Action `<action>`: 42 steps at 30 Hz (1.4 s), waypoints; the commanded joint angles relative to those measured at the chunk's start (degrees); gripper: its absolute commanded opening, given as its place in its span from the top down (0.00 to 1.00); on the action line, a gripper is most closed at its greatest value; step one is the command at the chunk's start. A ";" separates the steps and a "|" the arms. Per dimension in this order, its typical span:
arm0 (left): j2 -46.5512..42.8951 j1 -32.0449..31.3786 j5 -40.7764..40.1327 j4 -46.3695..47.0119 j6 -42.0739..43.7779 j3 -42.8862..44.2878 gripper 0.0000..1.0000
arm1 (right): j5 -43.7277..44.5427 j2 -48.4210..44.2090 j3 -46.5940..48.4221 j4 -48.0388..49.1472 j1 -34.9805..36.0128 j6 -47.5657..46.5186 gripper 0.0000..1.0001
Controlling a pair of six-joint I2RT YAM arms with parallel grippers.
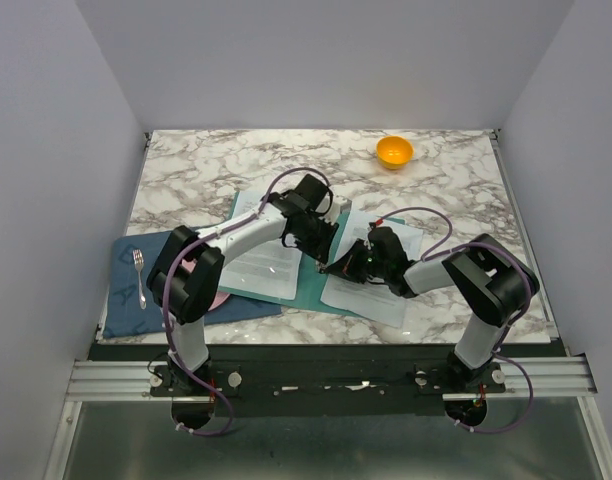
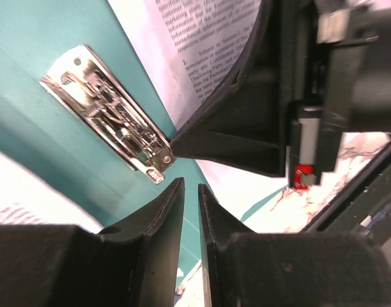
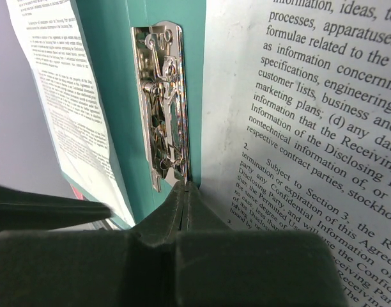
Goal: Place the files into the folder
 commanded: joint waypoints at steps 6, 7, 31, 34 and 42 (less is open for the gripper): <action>-3.03 3.67 -0.99 -0.66 1.89 -1.15 0.72 | 3.34 3.54 -3.05 -13.57 0.39 -2.98 1.00; -2.51 3.67 -1.52 -0.40 1.89 -1.60 0.73 | 3.34 3.54 -2.87 -13.66 0.39 -2.98 1.00; 3.03 1.92 2.08 3.91 -2.60 -4.85 0.76 | 3.69 3.45 -2.70 -13.66 0.39 -3.07 1.00; 3.29 1.92 1.81 4.26 -2.95 -4.50 0.76 | 3.78 3.54 -2.96 -13.48 0.39 -3.07 1.00; 3.56 1.92 1.72 4.97 -3.65 -4.15 0.76 | 3.51 3.71 -3.40 -12.78 0.39 -2.89 1.00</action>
